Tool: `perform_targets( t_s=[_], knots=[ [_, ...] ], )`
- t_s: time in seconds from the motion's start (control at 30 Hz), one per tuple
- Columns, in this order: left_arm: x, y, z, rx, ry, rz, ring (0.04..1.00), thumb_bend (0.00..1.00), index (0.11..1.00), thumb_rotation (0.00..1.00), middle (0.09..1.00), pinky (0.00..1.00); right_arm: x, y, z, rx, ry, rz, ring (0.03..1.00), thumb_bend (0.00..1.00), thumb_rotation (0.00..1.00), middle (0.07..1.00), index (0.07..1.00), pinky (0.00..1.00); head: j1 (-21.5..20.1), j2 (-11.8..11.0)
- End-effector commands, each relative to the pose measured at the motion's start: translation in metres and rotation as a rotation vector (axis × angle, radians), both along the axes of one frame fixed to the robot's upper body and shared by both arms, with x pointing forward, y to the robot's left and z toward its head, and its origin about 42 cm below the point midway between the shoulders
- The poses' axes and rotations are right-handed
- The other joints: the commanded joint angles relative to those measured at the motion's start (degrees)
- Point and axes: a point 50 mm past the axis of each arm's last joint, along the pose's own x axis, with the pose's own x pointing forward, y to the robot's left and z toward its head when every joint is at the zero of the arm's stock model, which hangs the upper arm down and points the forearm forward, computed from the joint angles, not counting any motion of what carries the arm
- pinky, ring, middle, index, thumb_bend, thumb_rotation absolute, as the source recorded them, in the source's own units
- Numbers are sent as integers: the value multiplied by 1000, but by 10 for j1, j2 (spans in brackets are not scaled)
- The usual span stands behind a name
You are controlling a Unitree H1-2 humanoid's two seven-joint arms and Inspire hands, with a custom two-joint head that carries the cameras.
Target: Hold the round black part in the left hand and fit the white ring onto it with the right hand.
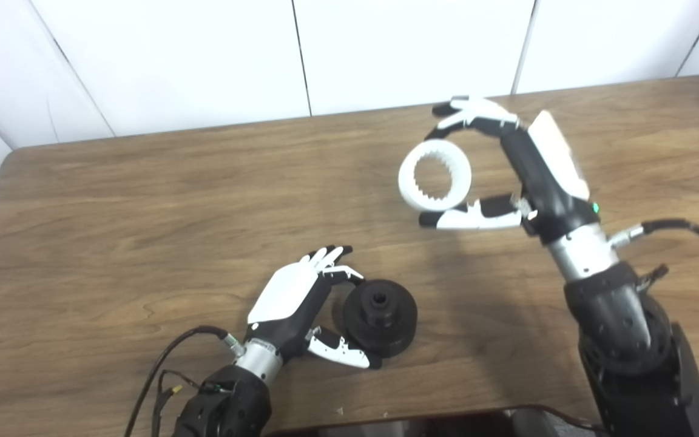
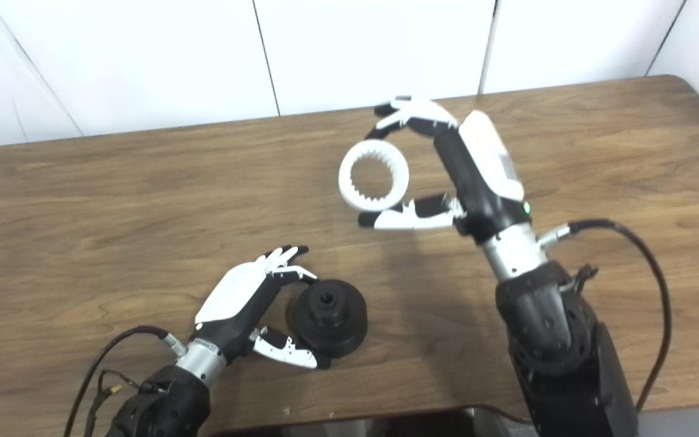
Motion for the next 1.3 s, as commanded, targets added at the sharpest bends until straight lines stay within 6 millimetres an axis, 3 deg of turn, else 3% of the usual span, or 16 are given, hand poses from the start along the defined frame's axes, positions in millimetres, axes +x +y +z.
perform_targets(
  t_s=[0.0, 0.13, 0.23, 0.4, 0.53, 0.83, 1.27],
  knots=[
    [7, -3, 8, 6, -60, -3, 1000, 1000, 633, 271, 971, 1000, -7, 5, 10, 12, -43, 28, 865, 521, 144, 786, 481, 764, 1, 1],
    [7, -3, 8, 6, -62, -4, 1000, 1000, 633, 274, 970, 1000, -19, 8, -1, 13, -4, 49, 856, 522, 144, 775, 481, 767, 2, 2],
    [8, -3, 9, 11, -61, -4, 1000, 1000, 634, 270, 971, 1000, -28, 11, -10, 13, 37, 71, 860, 521, 146, 783, 481, 859, 2, 2],
    [9, -4, 10, 8, -64, -4, 1000, 1000, 633, 268, 973, 1000, -38, 15, -23, 4, 80, 102, 854, 522, 145, 786, 481, 775, 8, 7],
    [10, -4, 11, 1, -65, -4, 1000, 1000, 629, 261, 970, 1000, -44, 19, -32, 3, 118, 130, 859, 521, 145, 786, 481, 798, 11, 9],
    [9, -5, 13, 3, -63, -6, 1000, 1000, 629, 265, 970, 1000, -44, 30, -49, -27, 161, 160, 860, 521, 146, 794, 481, 764, 13, 13],
    [9, -5, 11, -4, -59, -3, 1000, 1000, 628, 270, 971, 1000, -37, 46, -59, -51, 195, 157, 856, 521, 147, 792, 481, 847, 17, 13]
  ],
)
